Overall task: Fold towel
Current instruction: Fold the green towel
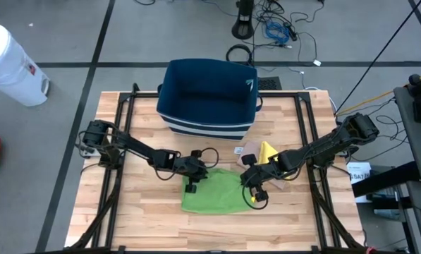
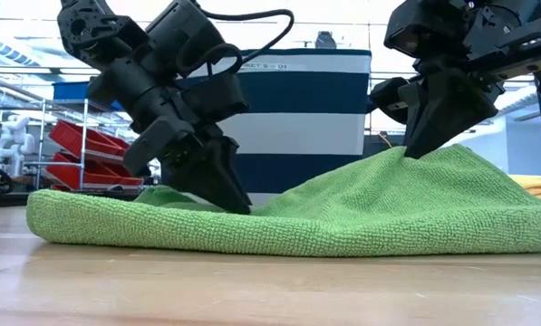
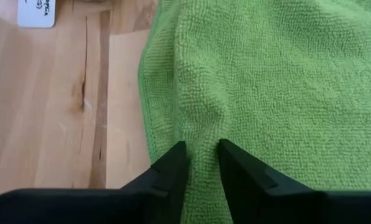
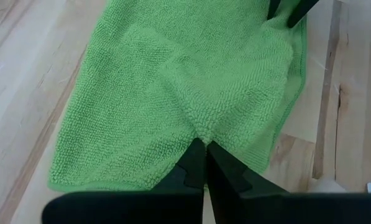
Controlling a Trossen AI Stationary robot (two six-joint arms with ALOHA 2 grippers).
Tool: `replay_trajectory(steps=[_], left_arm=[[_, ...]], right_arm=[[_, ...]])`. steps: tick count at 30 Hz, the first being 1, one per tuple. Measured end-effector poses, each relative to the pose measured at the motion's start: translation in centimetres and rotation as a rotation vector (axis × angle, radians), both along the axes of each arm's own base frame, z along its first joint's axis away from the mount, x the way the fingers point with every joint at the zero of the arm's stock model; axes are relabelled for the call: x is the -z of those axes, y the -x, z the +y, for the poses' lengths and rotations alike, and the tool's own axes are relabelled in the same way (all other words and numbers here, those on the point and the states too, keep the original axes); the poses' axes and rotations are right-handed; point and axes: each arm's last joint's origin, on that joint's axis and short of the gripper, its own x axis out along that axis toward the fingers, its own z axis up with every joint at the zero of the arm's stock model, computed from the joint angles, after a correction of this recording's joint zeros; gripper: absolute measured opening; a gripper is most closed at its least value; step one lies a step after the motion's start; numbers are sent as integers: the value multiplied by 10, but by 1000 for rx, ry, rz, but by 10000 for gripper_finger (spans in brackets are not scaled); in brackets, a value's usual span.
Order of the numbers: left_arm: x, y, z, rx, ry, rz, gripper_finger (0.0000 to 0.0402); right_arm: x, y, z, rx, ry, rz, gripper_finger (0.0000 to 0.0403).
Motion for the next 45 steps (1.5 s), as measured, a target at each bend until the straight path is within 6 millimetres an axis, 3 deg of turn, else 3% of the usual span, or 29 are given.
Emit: replay_trajectory(steps=[6,15,18,30,39,45], left_arm=[[0,0,0,10,-10,-6,91],[-1,-1,-1,25,-15,-18,10],[-3,0,-4,42,-25,-22,4],[-49,17,-26,91,-41,-124,1],[-62,41,-41,36,-88,-35,1],[-81,34,-44,-9,-120,-85,1]], right_arm=[[0,0,0,0,0,1,0],[0,0,0,0,1,2,0],[0,0,0,0,1,3,0],[1,1,0,-11,10,8,0],[0,-1,-3,-31,65,-17,0],[-1,-3,-10,0,141,-37,0]])
